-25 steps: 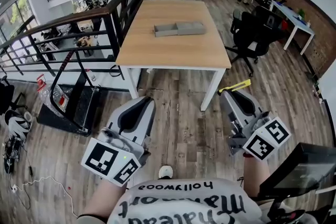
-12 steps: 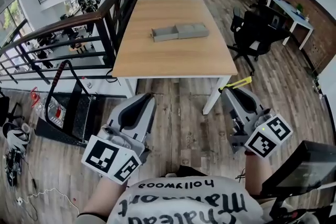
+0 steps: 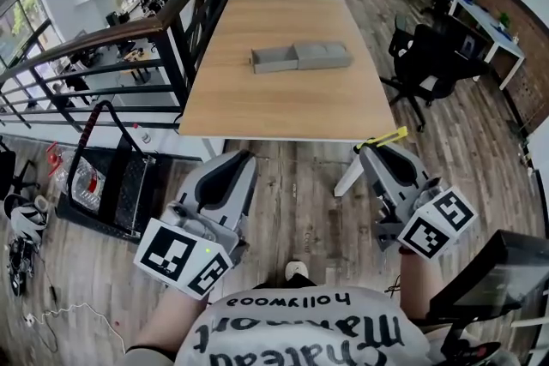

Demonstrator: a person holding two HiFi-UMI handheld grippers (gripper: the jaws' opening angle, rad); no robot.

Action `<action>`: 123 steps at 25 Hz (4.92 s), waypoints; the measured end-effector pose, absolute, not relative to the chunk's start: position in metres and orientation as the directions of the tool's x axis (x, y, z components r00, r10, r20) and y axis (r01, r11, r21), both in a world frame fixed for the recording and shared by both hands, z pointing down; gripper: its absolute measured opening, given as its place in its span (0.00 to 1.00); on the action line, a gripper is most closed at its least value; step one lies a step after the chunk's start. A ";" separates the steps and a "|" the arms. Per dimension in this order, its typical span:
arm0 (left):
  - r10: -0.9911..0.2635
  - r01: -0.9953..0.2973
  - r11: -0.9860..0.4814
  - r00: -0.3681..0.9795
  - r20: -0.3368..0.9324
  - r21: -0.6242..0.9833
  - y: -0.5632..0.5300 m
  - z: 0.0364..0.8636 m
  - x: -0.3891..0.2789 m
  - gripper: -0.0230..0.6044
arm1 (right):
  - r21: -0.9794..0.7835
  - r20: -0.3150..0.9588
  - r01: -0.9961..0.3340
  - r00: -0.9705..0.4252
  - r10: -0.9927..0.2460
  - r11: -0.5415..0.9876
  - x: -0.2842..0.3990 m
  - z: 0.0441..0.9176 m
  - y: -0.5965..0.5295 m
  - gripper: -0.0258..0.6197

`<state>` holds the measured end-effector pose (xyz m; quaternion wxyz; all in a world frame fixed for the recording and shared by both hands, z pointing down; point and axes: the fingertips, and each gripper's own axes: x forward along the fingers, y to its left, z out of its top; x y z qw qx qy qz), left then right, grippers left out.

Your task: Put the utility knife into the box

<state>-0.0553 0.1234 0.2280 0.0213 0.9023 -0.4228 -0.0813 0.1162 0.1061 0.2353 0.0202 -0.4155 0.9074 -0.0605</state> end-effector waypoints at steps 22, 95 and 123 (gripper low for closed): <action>-0.858 -0.854 -0.514 0.511 -0.057 0.084 -0.049 0.251 -0.047 0.08 | -0.175 0.041 -0.696 -0.712 -0.701 0.696 0.146 0.258 -0.077 0.12; -0.814 -0.818 -0.528 0.564 0.140 0.230 -0.476 0.355 -0.096 0.08 | -0.270 0.305 -0.682 -0.730 -0.612 0.679 0.058 0.382 -0.493 0.12; -0.791 -0.805 -0.518 0.579 0.196 0.288 -0.492 0.390 -0.122 0.08 | -0.139 0.624 -0.816 -0.512 -0.589 0.562 0.042 0.523 -0.522 0.13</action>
